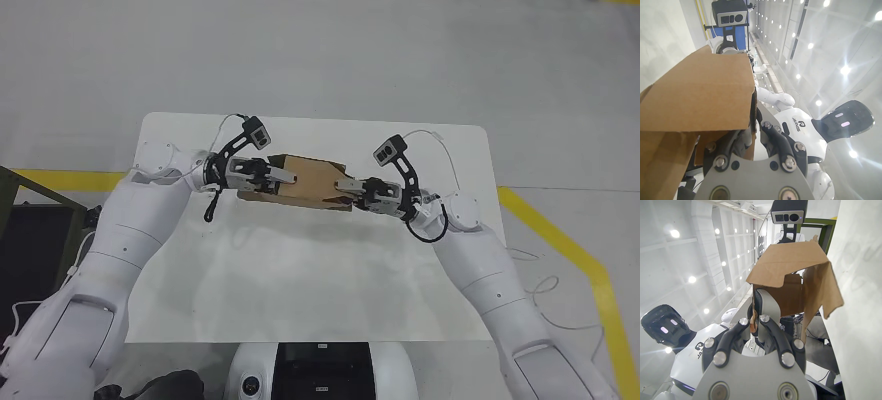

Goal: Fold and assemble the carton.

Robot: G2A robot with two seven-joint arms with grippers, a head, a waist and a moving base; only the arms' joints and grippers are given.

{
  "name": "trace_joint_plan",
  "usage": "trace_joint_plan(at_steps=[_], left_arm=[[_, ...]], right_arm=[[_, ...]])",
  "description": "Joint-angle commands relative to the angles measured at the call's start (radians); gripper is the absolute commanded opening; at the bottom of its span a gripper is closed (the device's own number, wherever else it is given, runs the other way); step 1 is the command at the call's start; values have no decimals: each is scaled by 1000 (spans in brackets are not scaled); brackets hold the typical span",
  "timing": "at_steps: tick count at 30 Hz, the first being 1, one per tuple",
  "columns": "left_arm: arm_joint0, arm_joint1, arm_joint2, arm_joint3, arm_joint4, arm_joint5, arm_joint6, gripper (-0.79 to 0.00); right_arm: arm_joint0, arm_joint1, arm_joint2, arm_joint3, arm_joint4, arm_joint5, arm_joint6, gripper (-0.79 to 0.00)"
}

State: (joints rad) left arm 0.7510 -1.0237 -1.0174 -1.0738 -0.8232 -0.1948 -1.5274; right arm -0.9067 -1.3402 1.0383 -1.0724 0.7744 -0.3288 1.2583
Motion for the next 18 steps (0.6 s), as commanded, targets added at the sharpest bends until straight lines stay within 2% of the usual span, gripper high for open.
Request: trace_joint_plan(at_steps=[1,7,13,18], left_arm=[[2,1,-9,0,0,-14,3,-785],[19,4,-26,-3,47,-39,47,-785],[22,9,-24,11,107,-38,-8,-785],[8,17,4,7,153,-26,-9,-785]], right_arm=[[-1,0,4,0,2,3,-7,0],[-12,10,34,1,-13,39,-28,0],[-37,35,89,-5,-86,89,-38,0],[-68,59,130,-46,-163,115,-19,0]])
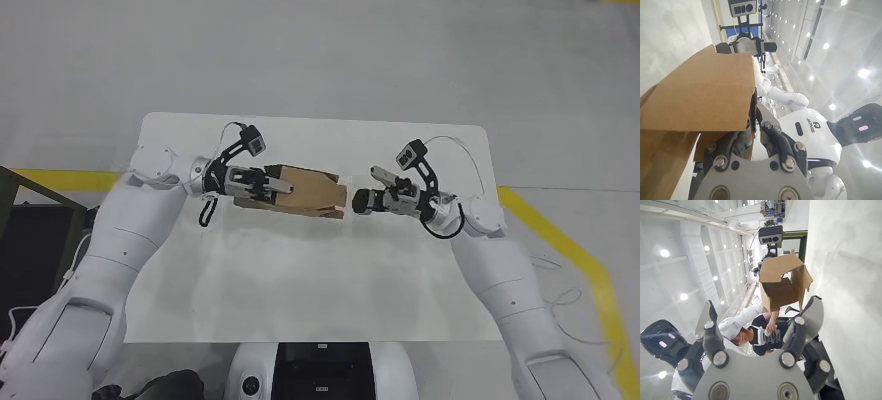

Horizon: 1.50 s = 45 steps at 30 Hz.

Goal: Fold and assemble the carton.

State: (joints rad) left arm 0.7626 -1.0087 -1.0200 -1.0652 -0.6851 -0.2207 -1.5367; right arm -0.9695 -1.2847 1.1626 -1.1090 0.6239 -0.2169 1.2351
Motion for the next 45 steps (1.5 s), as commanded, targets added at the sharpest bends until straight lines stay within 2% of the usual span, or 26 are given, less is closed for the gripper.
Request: trace_joint_plan(at_steps=[1,6,10,14,25,30,34,36,39,45], left_arm=[[-9,6,17,-6,33,0,1,-785],[-33,23,74,-43,67,2,1,-785],[-54,37,119,-74,12,16,1,-785],[-80,48,159,-81,-52,7,1,-785],[-80,48,159,-81,-52,7,1,-785],[-80,48,159,-81,-52,7,1,-785],[-80,50,149,-89,-26,36,23,-785],[-91,46,149,-72,-44,73,17,-785],[-114,31,169,-46,-45,77,20,-785],[-198,-19,255,67,-86,66,1,-785]], right_arm=[[-12,9,13,-24,-33,8,10,0],[-47,31,38,-123,-162,24,7,0],[-78,41,48,-198,-195,31,5,0],[-82,42,50,-204,-193,31,3,0],[-82,42,50,-204,-193,31,3,0],[-91,45,40,-222,-267,27,-85,0],[-84,45,39,-224,-300,-21,-146,0],[-78,45,39,-216,-311,-52,-169,0],[-65,45,37,-197,-293,-78,-161,0],[-24,47,36,-112,-273,-122,-111,0]])
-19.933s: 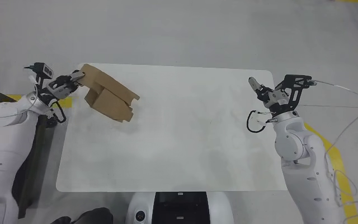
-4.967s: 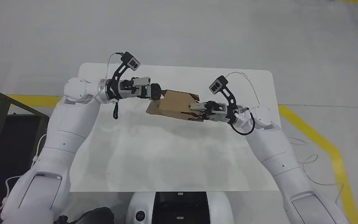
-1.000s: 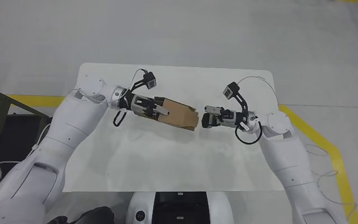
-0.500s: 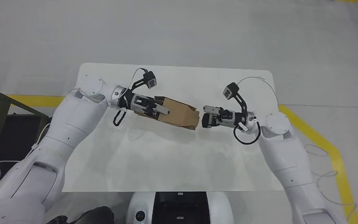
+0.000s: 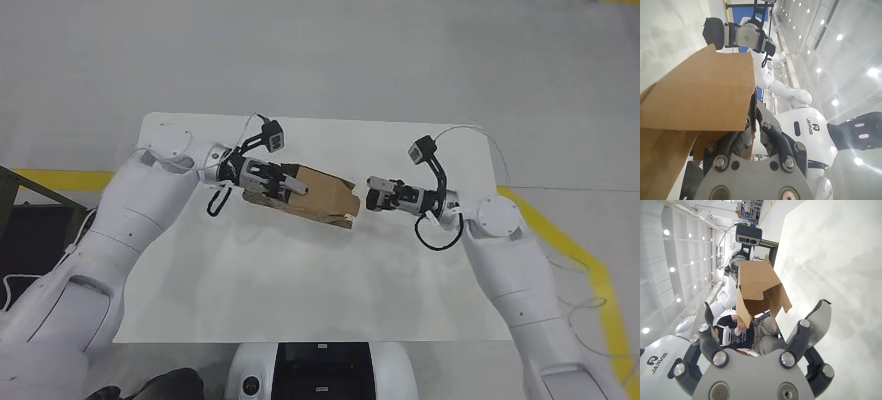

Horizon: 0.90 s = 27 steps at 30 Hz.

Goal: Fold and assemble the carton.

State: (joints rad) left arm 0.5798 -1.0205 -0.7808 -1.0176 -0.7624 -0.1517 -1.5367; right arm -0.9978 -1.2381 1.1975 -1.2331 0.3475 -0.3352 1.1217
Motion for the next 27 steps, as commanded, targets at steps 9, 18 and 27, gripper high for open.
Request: trace_joint_plan(at_steps=[9,18,27], left_arm=[[-140,-70,185,145,-116,-51,1,-785],[-201,-87,273,227,-208,-106,1,-785],[-202,-60,321,232,-290,-123,1,-785]], right_arm=[[-16,9,27,30,4,-27,-58,-43],[-119,24,55,-122,0,-9,-94,-3],[-166,29,79,-172,85,-47,-122,-71]])
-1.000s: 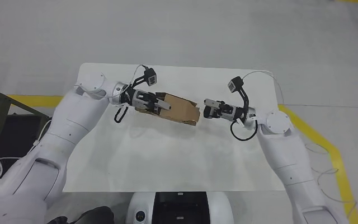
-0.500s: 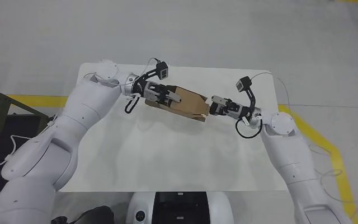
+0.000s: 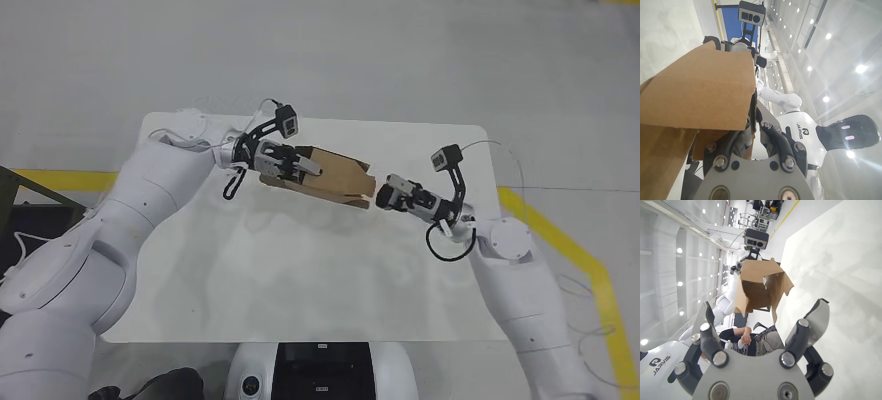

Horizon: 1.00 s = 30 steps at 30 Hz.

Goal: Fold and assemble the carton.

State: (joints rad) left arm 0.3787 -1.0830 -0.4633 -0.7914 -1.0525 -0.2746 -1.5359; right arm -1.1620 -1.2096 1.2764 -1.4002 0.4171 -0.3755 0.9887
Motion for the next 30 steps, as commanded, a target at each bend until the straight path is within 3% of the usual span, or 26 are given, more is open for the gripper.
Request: trace_joint_plan(at_steps=[1,3,18,30], left_arm=[[-2,4,9,11,1,0,0,-785],[-2,5,21,12,-3,1,0,-785],[-8,-16,80,17,-48,-9,0,-785],[-5,-32,39,70,-69,-10,0,-785]], right_arm=[[-4,1,0,-10,28,-17,23,-37],[-4,2,0,-18,27,-30,30,0],[67,-25,-102,62,172,-75,35,0],[85,-41,-130,99,320,-103,86,0]])
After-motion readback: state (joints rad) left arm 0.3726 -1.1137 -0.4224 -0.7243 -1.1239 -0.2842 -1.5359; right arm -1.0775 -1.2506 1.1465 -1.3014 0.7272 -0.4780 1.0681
